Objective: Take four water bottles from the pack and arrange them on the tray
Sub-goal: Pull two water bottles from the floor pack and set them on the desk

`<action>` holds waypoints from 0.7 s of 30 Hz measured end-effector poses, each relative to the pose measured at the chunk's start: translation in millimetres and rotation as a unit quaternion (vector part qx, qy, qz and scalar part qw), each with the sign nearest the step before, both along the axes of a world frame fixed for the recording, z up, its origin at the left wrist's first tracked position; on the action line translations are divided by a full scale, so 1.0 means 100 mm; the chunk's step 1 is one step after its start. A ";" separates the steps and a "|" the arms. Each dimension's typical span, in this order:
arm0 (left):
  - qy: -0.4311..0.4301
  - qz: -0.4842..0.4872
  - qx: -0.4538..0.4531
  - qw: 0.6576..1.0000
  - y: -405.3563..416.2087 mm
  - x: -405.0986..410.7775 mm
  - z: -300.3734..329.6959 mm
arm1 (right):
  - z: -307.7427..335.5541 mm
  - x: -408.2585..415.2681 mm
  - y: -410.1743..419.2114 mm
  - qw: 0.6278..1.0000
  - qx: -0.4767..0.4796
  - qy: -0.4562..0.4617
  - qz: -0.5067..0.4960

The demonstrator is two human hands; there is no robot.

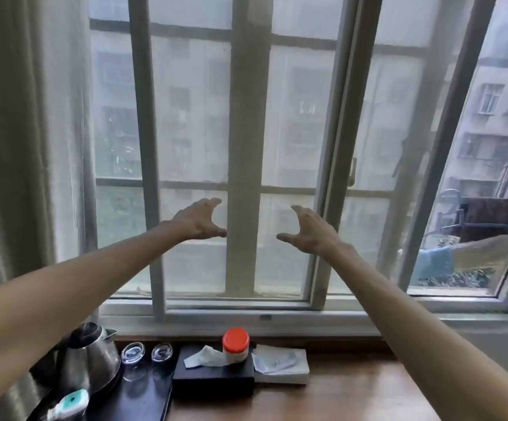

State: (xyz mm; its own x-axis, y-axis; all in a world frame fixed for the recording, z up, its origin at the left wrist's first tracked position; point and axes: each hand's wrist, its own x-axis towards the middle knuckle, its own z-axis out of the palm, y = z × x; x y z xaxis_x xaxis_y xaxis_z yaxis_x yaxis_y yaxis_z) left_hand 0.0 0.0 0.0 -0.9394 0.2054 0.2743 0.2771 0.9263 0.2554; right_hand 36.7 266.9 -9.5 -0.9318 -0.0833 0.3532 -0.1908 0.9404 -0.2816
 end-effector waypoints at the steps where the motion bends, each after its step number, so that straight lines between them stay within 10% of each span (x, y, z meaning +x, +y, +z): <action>1: -0.002 -0.010 -0.003 1.000 0.03 0.01 -0.05 | -0.06 0.04 0.04 1.000 -0.004 -0.007 -0.008; 21: -0.157 -0.286 0.002 0.945 2.45 0.95 -1.77 | -1.99 1.90 1.98 0.952 -0.164 -0.166 -0.198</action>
